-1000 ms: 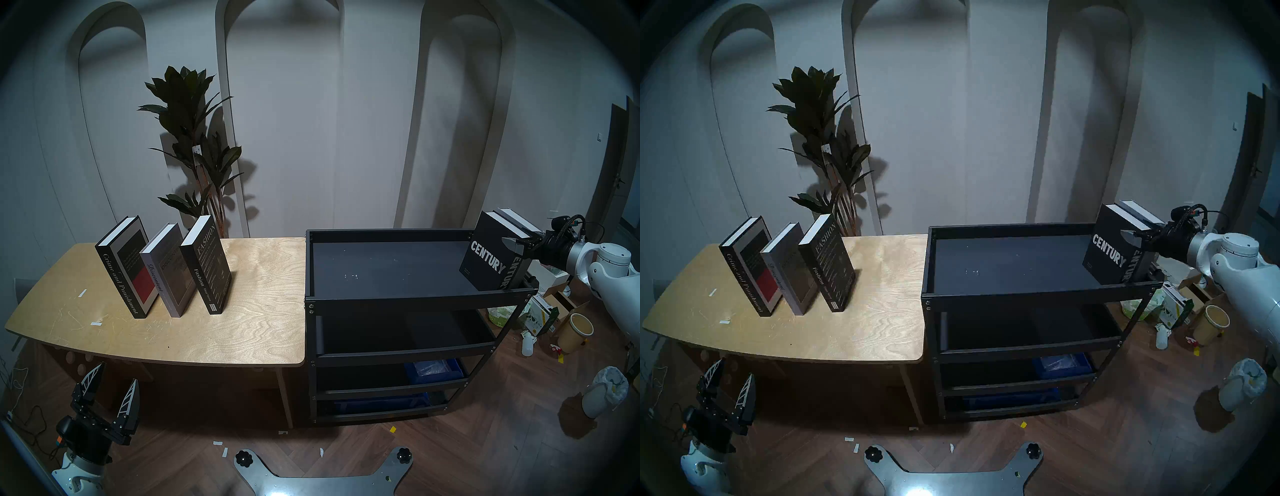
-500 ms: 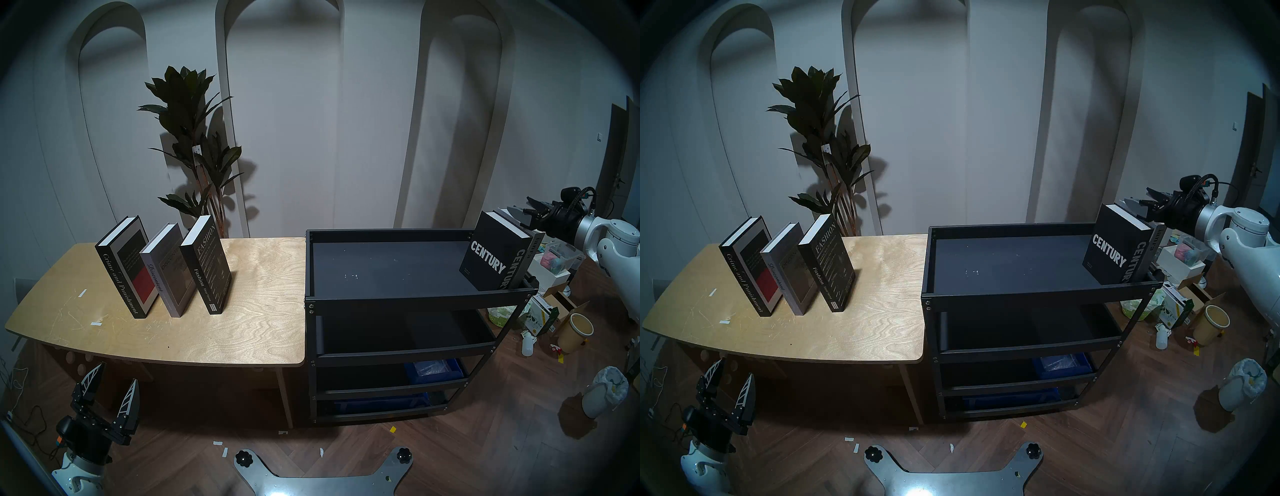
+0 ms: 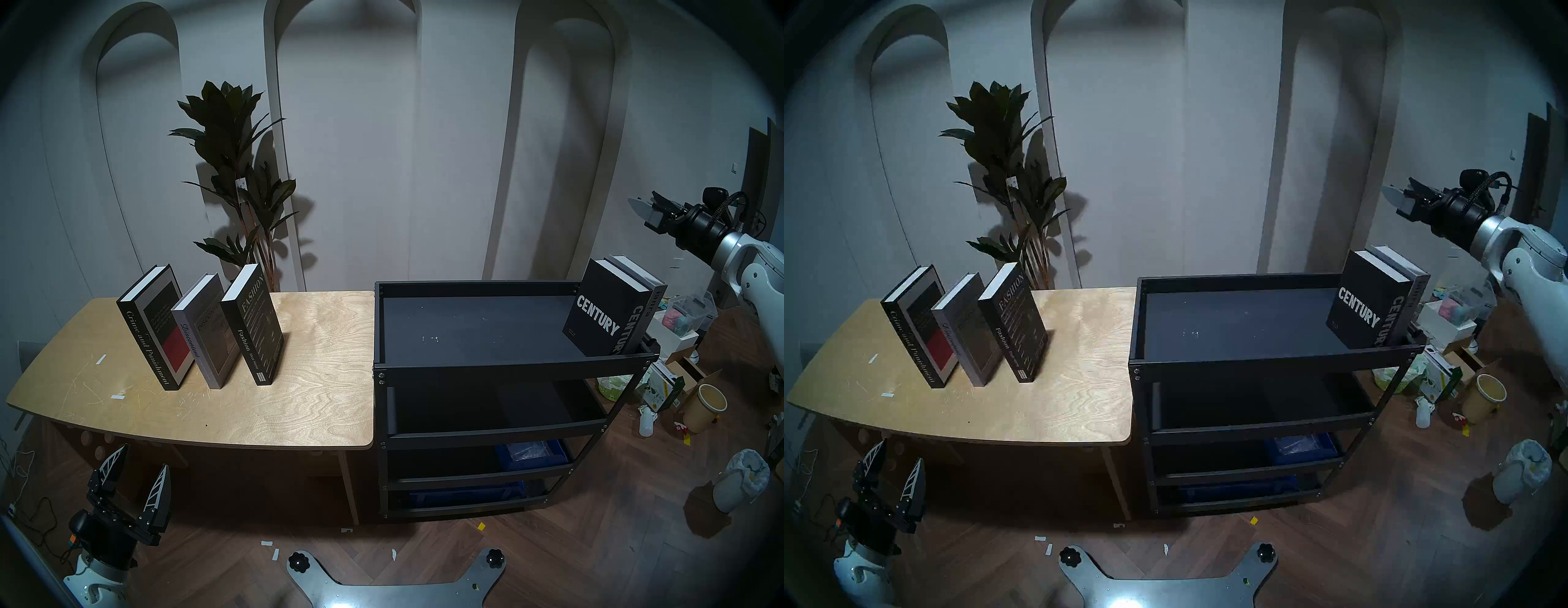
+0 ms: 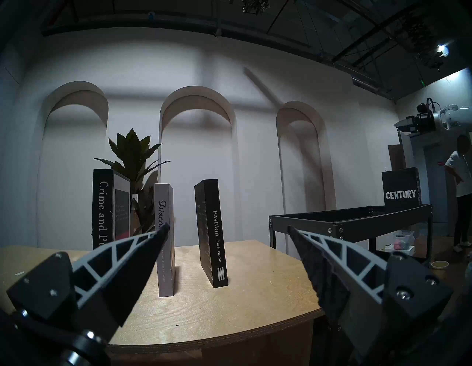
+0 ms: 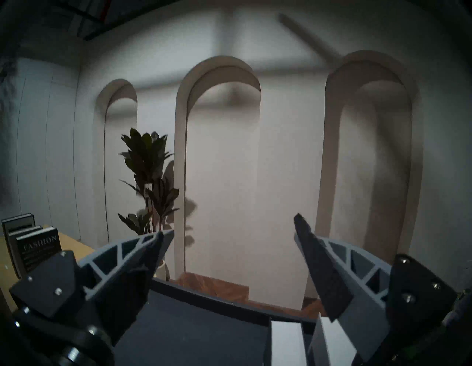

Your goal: Move the books from the display table onto the shelf, standing them upright with spines facing out and tallest at one end

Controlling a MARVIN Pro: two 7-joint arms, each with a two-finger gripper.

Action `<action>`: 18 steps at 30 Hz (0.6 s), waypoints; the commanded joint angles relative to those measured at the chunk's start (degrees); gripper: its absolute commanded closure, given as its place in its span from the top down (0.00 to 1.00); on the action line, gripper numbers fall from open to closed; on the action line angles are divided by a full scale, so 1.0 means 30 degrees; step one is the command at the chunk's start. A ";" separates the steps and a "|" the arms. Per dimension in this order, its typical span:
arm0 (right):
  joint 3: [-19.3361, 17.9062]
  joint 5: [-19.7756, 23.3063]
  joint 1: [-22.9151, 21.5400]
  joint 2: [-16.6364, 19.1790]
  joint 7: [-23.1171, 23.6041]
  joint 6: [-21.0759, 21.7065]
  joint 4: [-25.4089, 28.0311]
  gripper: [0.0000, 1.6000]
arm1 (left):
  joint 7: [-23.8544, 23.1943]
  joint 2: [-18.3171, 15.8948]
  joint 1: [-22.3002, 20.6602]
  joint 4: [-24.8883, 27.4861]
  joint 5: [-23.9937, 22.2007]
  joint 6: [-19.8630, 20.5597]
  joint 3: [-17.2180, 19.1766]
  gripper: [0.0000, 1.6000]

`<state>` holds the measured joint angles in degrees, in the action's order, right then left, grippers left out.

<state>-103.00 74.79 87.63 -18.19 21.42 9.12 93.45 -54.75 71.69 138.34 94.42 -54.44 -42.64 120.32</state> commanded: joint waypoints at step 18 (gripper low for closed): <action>-0.3720 0.0647 0.3089 -0.2868 -0.4821 0.1678 0.4633 1.00 | -0.0032 -0.0036 -0.0030 0.0249 0.0047 -0.0066 0.0014 1.00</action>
<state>-111.52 76.68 95.46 -25.41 8.26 13.64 105.39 -54.73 71.69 138.36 94.43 -54.43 -42.65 120.32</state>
